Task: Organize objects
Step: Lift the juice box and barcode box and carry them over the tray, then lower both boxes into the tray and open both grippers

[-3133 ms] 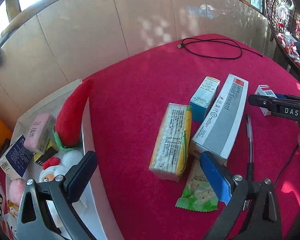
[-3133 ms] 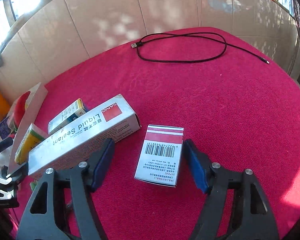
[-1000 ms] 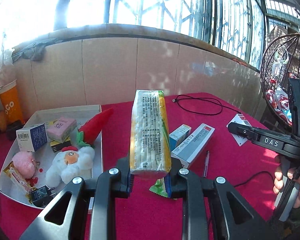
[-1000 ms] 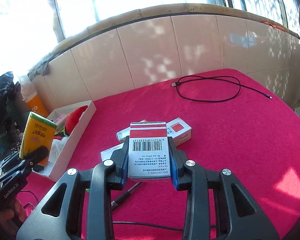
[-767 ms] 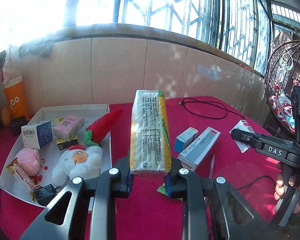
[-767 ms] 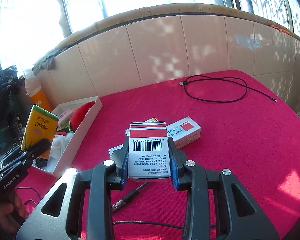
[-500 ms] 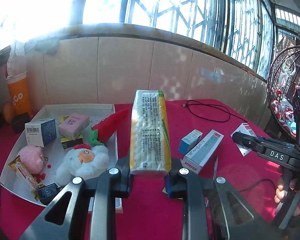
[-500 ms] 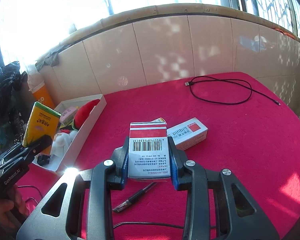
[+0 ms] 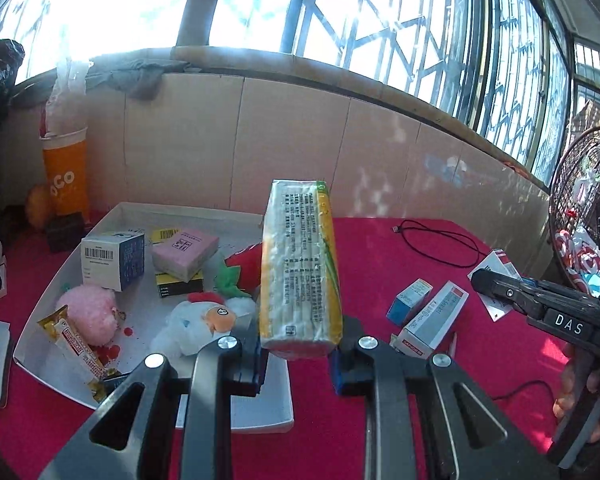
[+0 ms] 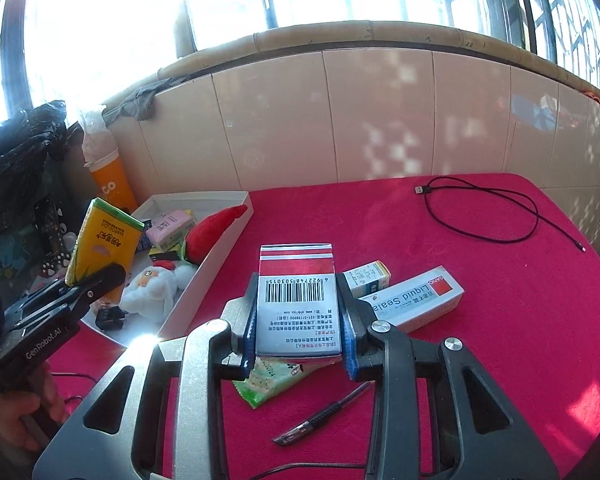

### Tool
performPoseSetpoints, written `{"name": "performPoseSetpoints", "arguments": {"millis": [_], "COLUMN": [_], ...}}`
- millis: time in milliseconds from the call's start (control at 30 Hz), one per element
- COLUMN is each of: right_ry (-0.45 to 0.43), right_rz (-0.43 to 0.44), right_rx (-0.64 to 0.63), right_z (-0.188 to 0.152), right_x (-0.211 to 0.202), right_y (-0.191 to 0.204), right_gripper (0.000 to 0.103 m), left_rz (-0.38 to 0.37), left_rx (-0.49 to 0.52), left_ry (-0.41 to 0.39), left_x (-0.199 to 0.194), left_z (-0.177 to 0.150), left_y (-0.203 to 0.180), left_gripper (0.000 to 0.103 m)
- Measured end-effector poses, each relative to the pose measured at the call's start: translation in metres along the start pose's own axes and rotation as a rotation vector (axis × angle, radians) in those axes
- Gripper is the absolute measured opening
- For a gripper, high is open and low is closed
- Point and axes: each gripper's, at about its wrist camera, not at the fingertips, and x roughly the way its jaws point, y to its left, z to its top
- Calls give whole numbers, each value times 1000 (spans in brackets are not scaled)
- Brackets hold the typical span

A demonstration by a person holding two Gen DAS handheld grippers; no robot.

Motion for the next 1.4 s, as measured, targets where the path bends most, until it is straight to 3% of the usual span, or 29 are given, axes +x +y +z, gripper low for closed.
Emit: {"name": "performPoseSetpoints", "arguments": {"millis": [600, 1000, 1233, 1400], "right_ry": [51, 260, 305, 287], "right_rz": [108, 254, 250, 239], "right_rx": [-158, -173, -176, -170], "right_z": [29, 34, 38, 46], "right_x": [36, 101, 138, 152], "right_y": [84, 135, 165, 181], "right_gripper": [32, 32, 32, 32], "left_rz": [113, 215, 226, 224], "left_rx": [-144, -164, -213, -230], "left_ry": [-25, 6, 45, 66], "left_x": [-5, 12, 23, 31], "left_z": [2, 4, 1, 2], "left_y": [75, 112, 139, 146], "left_gripper": [24, 24, 24, 24]}}
